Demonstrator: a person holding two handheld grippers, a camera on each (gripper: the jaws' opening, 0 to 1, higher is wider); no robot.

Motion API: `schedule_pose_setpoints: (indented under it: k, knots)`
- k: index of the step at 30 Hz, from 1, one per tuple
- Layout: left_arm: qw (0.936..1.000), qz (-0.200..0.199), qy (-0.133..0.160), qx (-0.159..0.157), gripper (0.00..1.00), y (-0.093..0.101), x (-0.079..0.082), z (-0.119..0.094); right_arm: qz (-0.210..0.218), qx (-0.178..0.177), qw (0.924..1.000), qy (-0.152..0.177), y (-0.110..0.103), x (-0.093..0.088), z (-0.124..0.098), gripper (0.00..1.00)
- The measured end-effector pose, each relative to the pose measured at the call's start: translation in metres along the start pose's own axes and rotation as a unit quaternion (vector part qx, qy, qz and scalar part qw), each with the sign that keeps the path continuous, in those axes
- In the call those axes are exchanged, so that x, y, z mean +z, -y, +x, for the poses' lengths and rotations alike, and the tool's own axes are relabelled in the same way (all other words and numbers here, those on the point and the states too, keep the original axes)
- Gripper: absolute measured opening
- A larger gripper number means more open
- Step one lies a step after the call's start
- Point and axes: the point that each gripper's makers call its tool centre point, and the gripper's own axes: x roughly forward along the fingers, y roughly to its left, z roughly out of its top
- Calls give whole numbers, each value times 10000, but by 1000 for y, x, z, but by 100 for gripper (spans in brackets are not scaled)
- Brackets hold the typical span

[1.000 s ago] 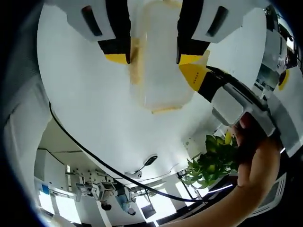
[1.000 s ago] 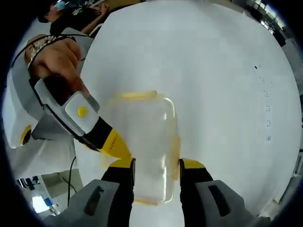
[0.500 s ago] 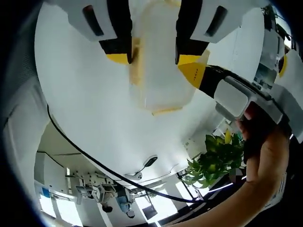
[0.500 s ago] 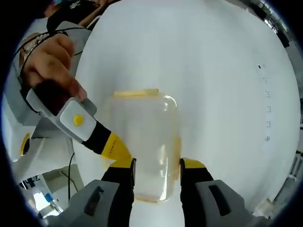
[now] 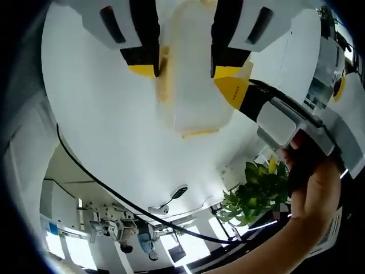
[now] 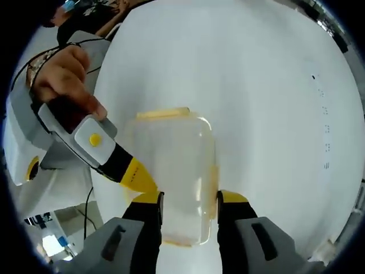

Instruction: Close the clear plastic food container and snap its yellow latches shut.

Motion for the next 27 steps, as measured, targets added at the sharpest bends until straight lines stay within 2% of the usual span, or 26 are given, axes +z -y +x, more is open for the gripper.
schedule_pose_setpoints:
  k: [8, 13, 27]
  knots:
    - [9999, 130, -99, 55, 27, 1, 0, 0, -2, -2, 9998, -186, -2, 1, 1, 35]
    - [9993, 311, -166, 86, 25, 5, 1, 0, 5, 5, 9998, -203, -3, 0, 1, 34]
    - [9991, 354, -246, 52, 23, 3, 1, 1, 2, 125, 9998, -156, -1, 0, 2, 34]
